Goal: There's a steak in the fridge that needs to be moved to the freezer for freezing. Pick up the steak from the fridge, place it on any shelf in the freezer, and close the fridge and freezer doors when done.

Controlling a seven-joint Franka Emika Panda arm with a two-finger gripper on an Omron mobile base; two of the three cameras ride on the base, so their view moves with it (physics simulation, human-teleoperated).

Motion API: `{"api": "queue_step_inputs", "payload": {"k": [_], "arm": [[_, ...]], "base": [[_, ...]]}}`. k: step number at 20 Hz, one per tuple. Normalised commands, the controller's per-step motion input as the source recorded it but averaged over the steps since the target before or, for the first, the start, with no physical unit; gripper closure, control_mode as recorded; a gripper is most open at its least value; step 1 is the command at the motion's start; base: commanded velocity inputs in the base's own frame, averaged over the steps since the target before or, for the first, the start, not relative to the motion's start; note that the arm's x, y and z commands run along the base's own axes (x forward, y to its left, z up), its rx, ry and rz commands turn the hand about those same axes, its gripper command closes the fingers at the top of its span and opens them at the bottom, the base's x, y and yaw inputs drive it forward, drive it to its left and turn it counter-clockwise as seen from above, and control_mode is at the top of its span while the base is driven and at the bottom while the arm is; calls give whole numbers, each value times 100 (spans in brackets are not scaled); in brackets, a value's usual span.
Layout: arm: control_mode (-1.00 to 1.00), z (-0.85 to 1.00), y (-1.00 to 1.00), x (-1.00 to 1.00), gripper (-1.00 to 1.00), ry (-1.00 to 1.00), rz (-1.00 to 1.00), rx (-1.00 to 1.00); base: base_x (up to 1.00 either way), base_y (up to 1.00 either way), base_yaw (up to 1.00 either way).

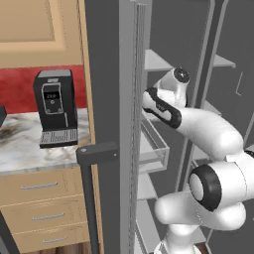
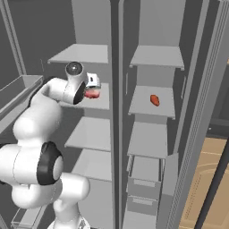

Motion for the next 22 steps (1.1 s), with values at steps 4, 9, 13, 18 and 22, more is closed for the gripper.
{"api": "queue_step_inputs", "payload": {"k": [4,9,13,18,22], "arm": [[-100,64,-9,-100,100,2,11,-10],[-100,37,-30,-100,100,-4,9,-10],[-100,31,-31,-94,100,-4,8,-14],[-100,37,-28,-71,100,1,9,-29],[-100,27,-43,-68,100,4,10,-36]], "base": [[0,0,0],[0,0,0],[0,0,0],[0,0,0],[0,0,0]]}}
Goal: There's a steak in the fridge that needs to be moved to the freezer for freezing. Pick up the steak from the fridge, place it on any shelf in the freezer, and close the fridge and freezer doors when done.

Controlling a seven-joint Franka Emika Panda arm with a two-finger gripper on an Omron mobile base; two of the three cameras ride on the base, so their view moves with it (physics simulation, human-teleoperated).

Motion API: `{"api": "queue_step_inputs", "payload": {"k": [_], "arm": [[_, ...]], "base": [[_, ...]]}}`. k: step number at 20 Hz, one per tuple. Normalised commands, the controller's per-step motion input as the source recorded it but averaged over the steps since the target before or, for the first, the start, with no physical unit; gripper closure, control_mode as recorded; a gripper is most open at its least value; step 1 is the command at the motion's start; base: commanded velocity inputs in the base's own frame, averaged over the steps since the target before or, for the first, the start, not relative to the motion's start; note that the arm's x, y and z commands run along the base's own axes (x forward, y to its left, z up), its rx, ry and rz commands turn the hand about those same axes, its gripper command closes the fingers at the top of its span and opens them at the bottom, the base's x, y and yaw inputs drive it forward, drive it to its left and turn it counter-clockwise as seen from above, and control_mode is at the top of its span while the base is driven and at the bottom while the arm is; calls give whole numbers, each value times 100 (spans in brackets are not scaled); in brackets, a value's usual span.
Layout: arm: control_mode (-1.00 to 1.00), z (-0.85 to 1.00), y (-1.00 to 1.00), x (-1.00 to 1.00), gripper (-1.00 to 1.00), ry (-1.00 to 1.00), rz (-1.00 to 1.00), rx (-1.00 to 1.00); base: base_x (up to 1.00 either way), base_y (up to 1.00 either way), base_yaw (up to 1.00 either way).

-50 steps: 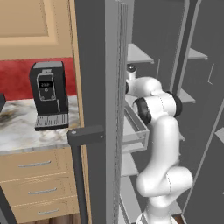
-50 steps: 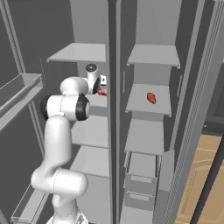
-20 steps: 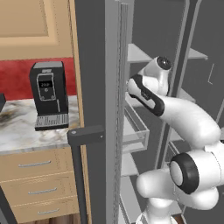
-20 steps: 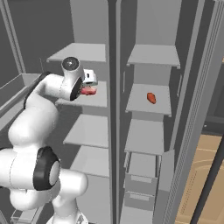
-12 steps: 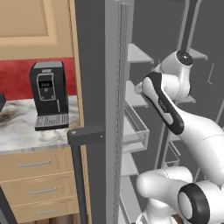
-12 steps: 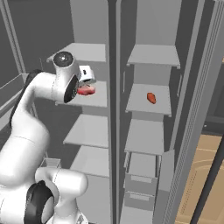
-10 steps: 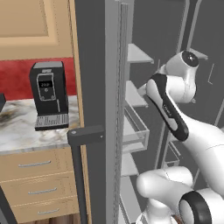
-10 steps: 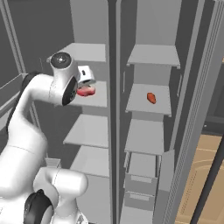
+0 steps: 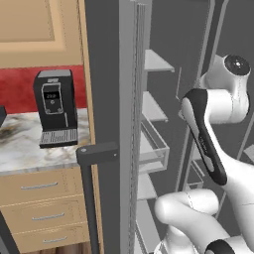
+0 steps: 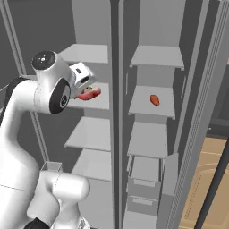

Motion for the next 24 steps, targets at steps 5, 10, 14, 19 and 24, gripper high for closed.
{"api": "queue_step_inputs", "payload": {"k": [5,10,14,19,24], "arm": [[-100,14,-38,-52,100,1,12,-35],[-100,2,-21,-18,100,0,18,-23],[-100,0,-44,-1,100,-1,22,-3],[-100,17,-38,-12,100,-5,11,-2],[-100,21,-42,-6,100,-7,12,0]], "base": [[0,0,0],[0,0,0],[0,0,0],[0,0,0],[0,0,0]]}}
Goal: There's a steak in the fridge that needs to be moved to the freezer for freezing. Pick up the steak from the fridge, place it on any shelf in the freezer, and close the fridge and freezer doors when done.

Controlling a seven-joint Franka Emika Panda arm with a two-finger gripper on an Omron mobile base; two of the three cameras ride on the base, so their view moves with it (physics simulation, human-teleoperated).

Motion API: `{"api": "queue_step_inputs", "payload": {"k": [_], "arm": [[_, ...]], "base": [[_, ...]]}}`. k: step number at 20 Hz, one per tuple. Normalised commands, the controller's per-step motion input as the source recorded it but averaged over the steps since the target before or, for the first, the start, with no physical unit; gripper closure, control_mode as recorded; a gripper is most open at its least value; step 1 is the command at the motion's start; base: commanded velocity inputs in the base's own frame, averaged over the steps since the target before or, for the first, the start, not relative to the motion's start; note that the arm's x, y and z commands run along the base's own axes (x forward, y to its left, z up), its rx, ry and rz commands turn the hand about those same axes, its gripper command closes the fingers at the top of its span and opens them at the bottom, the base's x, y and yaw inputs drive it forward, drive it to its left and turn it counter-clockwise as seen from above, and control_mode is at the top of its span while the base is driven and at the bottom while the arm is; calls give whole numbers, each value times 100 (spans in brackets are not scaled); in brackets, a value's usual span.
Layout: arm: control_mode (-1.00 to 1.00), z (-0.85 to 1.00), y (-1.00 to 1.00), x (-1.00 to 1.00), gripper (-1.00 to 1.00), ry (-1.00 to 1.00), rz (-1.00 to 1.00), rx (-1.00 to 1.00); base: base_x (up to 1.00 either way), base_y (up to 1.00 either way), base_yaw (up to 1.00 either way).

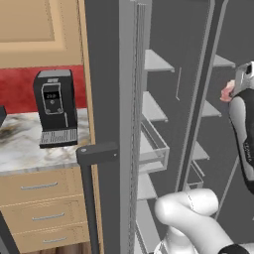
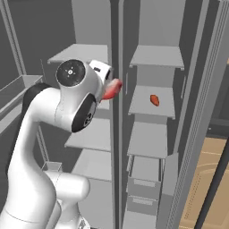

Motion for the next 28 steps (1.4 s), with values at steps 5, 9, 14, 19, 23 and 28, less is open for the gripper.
{"api": "queue_step_inputs", "payload": {"k": [5,9,14,19,23,28], "arm": [[-100,21,-36,2,100,-6,21,0],[-100,26,-13,3,100,-11,23,0],[-100,14,-7,13,100,-5,19,0],[-100,0,-10,27,100,0,14,0],[-100,0,0,25,100,0,3,0],[-100,0,-1,22,100,0,0,0]], "base": [[0,0,0],[0,0,0],[0,0,0],[0,0,0],[0,0,0],[0,0,0]]}}
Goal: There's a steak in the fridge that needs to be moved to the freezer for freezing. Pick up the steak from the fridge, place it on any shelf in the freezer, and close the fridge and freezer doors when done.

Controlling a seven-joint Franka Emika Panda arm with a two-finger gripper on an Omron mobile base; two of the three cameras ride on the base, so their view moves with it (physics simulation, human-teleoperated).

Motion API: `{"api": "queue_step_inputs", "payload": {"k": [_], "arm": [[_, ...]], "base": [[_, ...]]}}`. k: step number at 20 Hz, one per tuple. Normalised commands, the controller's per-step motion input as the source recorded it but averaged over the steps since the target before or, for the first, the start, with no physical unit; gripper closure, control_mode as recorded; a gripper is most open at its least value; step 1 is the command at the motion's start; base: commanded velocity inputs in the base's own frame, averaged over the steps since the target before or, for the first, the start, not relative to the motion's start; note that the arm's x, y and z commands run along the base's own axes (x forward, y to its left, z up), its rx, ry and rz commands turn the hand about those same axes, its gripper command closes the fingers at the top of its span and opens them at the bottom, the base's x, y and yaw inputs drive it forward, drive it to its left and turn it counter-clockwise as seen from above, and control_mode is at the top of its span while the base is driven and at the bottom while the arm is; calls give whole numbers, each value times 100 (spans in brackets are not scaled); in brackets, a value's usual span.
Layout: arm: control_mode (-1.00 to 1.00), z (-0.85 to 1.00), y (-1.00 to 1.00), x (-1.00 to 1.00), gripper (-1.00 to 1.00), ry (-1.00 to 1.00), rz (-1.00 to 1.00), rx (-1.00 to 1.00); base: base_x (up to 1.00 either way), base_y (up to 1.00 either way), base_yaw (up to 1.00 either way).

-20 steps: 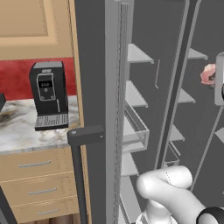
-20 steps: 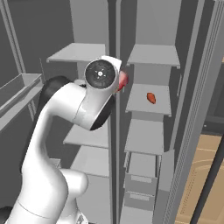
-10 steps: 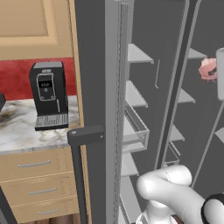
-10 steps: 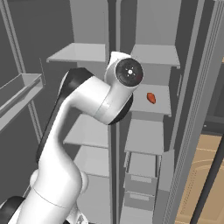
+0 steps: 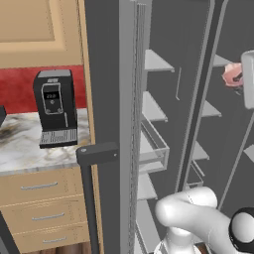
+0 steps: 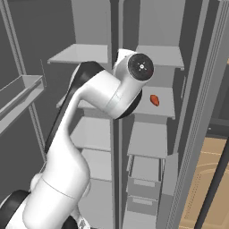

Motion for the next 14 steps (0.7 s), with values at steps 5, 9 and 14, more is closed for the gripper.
{"api": "queue_step_inputs", "payload": {"k": [5,9,14], "arm": [[-100,0,-3,43,100,0,0,0],[-100,0,-9,51,100,0,0,0],[-100,0,-47,48,100,0,11,4]], "base": [[0,0,0],[0,0,0],[0,0,0]]}}
